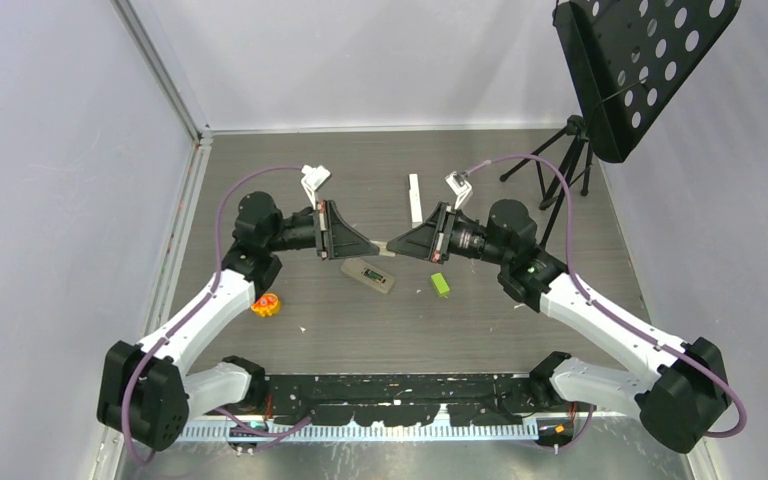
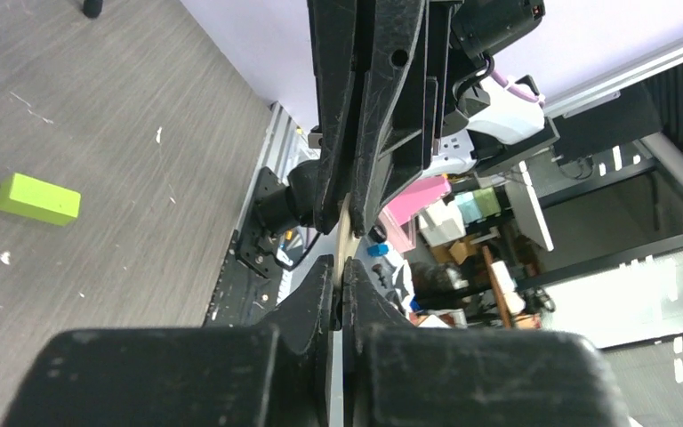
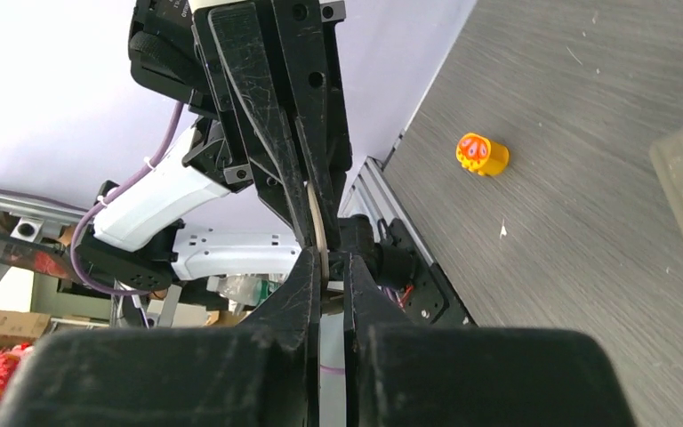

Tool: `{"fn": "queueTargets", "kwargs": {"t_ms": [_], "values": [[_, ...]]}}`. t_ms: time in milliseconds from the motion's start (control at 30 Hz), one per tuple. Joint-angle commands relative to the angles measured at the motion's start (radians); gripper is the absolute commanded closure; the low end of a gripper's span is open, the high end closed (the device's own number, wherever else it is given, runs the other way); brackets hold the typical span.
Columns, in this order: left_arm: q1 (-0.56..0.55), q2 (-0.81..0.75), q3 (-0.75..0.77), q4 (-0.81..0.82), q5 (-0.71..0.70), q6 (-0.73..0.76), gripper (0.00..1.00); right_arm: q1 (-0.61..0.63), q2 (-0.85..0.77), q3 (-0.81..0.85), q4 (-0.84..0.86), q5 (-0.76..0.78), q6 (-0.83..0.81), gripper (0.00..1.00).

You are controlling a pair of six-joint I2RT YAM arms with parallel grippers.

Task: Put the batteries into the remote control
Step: Adjust the battery cover, then load the battery cover into the remote control.

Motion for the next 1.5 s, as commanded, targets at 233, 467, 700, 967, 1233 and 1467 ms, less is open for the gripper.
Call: {"fn": "queueTargets", "kwargs": {"t_ms": [233, 467, 700, 967, 1233, 1467], "values": [[0.160, -0.026, -0.165, 0.152, -0.027, -0.077, 0.82, -0.034, -0.074, 0.015, -0.090, 0.072, 0.033, 1.00], [0.185, -0.047, -0.206, 0.109, -0.054, -0.057, 0.62, -0.037, 0.004, 0.006, -0.108, 0.116, 0.070, 1.00], [0.195, -0.104, -0.172, -0.420, -0.459, 0.270, 0.43, -0.006, 0.146, 0.014, -0.228, 0.263, 0.073, 1.00], [0.193, -0.012, -0.227, -0.431, -0.674, 0.305, 0.31, 0.112, 0.391, 0.023, -0.124, 0.423, 0.156, 1.00], [0.193, 0.191, -0.223, -0.310, -0.668, 0.303, 0.38, 0.146, 0.555, 0.029, 0.032, 0.483, 0.209, 1.00], [0.193, 0.286, -0.212, -0.247, -0.641, 0.304, 0.43, 0.150, 0.607, 0.021, 0.100, 0.528, 0.231, 1.00]]}}
